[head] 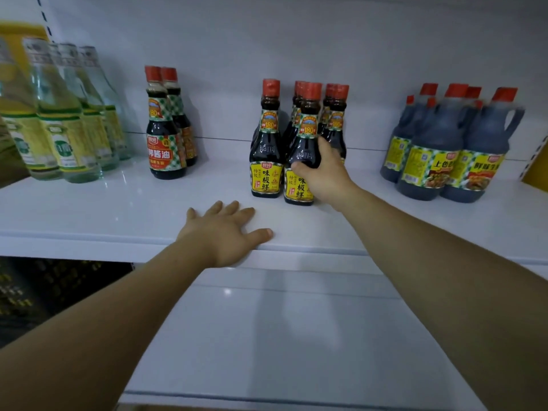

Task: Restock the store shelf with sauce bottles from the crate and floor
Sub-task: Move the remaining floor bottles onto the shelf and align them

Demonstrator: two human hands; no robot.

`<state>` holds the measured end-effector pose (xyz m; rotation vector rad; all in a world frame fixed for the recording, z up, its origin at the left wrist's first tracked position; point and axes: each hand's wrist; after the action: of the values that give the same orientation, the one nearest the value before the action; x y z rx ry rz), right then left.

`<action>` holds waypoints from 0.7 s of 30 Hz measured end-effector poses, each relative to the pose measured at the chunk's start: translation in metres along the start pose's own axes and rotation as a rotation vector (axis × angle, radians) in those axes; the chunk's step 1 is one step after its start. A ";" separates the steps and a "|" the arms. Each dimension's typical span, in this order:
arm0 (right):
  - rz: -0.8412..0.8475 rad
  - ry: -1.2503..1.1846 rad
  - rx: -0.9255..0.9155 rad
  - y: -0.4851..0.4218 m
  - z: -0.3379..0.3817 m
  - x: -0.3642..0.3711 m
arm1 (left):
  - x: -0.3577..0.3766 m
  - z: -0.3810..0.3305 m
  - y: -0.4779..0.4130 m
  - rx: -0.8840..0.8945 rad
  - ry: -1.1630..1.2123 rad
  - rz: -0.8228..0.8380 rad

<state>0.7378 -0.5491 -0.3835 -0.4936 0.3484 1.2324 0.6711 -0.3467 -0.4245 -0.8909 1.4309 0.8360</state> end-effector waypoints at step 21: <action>0.083 0.149 0.123 0.006 0.019 -0.006 | -0.007 0.002 0.012 -0.022 0.124 -0.039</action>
<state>0.7298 -0.5424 -0.3657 -0.4702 0.5730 1.2484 0.6612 -0.3396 -0.4174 -0.9988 1.5089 0.7804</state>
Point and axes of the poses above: each hand's wrist, its own y-axis away from the middle knuckle, its own x-axis out of the palm, z = x × y, and after that the axes turned 13 degrees about x, right-handed
